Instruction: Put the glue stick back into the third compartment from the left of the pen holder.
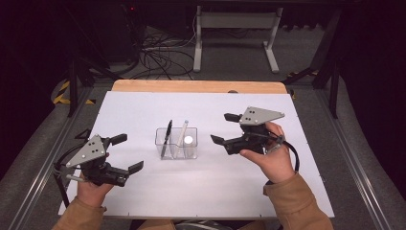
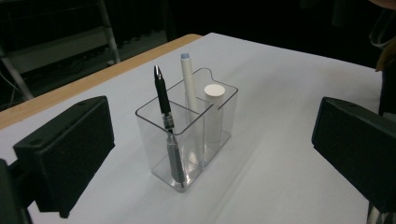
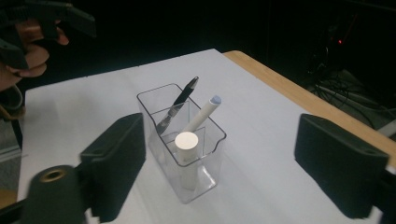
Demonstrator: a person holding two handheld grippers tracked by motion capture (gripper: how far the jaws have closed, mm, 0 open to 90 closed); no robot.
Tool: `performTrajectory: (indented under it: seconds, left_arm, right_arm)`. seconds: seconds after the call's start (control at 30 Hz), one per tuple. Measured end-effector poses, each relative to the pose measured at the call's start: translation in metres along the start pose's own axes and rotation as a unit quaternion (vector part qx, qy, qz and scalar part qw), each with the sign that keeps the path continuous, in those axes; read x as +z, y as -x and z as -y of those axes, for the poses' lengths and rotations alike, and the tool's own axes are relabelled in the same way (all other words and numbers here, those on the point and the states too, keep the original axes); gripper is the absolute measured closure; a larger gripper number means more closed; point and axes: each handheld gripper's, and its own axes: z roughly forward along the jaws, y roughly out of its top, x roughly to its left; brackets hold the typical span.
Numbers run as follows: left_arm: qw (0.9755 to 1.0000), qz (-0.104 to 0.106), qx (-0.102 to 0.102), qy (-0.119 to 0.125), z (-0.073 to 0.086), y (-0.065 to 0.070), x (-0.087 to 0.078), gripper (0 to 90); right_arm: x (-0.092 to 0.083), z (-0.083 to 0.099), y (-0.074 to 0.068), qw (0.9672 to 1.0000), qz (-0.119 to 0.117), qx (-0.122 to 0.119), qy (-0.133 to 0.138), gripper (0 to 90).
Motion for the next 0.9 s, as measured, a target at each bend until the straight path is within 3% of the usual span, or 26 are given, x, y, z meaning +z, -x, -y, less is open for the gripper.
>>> performTrajectory:
  seconds: [0.37,0.5,0.73,0.9]
  left_arm:
    - [0.9998,-0.017,-0.012,0.001,0.008,0.003,-0.003,0.2]
    - [0.9996,-0.024,-0.013,0.000,0.012,0.004,-0.002,0.2]
    - [0.9995,-0.029,-0.013,0.002,0.019,0.005,-0.003,0.2]
    - [0.9994,-0.033,-0.007,-0.003,0.023,0.006,-0.001,0.2]
  right_arm:
    - [-0.031,0.048,0.007,0.9985,0.022,0.033,0.038,7.9]
    - [-0.038,0.065,0.009,0.9975,0.017,0.047,0.050,7.7]
    - [-0.048,0.091,0.010,0.9960,0.034,0.070,0.044,7.7]
    - [-0.051,0.107,0.010,0.9964,0.037,0.060,0.048,5.5]
